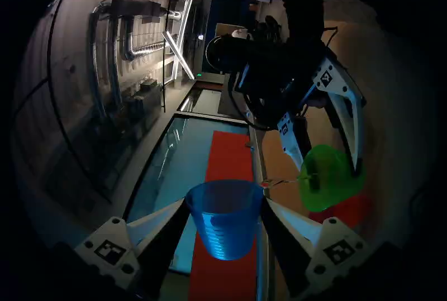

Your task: Pour water

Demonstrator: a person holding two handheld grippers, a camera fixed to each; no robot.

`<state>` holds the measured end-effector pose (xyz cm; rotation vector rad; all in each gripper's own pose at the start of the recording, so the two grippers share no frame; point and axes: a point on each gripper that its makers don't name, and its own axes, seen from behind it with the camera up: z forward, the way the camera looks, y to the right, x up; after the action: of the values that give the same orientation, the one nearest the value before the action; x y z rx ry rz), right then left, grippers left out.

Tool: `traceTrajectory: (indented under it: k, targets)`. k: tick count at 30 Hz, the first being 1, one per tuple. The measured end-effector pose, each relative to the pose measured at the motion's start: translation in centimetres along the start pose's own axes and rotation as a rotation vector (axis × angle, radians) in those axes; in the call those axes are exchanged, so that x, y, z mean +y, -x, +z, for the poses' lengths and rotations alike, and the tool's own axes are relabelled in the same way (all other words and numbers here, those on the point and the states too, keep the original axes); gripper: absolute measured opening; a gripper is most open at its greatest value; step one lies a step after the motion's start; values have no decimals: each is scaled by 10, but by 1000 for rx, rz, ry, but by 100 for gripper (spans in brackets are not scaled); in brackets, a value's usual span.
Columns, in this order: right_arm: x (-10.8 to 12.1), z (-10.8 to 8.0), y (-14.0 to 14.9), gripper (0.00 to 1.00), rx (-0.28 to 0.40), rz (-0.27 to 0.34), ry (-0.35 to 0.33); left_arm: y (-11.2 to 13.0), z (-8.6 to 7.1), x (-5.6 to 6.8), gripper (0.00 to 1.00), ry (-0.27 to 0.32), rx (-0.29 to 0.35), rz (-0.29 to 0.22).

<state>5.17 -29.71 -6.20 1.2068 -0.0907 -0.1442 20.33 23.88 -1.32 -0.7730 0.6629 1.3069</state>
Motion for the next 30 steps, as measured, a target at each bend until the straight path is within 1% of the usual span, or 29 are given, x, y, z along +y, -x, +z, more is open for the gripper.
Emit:
traceTrajectory:
  k: [6,12,18,30]
  targets:
    - [0,0,-1,87,2,1,-2,-1,0,-1,87,-1,3,4]
    - [-1,0,-2,87,1,-2,-3,-1,-1,-1,87,-2,0,22]
    - [-2,0,-3,87,1,-4,-2,-1,-1,-4,87,-12,-3,32]
    - [-1,-1,-3,87,3,-6,-1,-4,0,0,87,1,1,69]
